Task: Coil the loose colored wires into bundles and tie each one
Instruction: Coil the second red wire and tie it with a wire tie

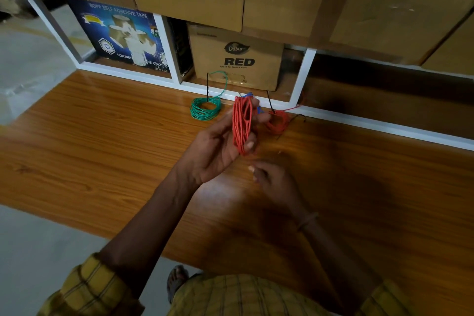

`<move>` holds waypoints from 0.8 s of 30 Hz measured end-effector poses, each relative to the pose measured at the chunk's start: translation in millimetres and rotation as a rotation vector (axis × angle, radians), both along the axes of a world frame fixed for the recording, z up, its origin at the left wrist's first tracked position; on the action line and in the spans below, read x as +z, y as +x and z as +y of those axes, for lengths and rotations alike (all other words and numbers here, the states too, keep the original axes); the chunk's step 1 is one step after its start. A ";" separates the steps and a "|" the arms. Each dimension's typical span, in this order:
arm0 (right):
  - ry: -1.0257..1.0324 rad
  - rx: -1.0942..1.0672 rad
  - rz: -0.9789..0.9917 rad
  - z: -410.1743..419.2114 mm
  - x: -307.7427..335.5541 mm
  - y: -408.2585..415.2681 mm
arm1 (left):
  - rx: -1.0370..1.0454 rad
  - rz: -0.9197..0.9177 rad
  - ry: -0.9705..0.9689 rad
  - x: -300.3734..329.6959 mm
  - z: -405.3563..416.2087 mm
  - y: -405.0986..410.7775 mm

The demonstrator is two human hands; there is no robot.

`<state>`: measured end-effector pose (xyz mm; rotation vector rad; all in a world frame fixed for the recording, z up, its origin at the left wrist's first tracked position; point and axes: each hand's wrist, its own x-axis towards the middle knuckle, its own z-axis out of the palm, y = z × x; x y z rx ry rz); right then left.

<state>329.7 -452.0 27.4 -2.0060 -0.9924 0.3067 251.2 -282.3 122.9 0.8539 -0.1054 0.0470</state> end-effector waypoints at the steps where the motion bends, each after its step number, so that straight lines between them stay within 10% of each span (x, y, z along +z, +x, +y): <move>1: -0.038 0.023 0.021 2.0 0.7 -10.1 | 0.071 0.022 0.006 -2.9 2.6 4.4; 7: -0.192 0.098 -0.041 0.2 26.6 -33.6 | 0.442 0.246 0.489 -22.9 15.1 14.4; 12: -0.160 0.109 -0.175 -4.9 66.6 -26.9 | 0.348 0.238 0.939 -34.5 17.3 6.2; 24: 0.183 -0.127 -0.315 -3.0 88.0 22.1 | 0.093 0.319 0.874 -17.2 8.4 -1.8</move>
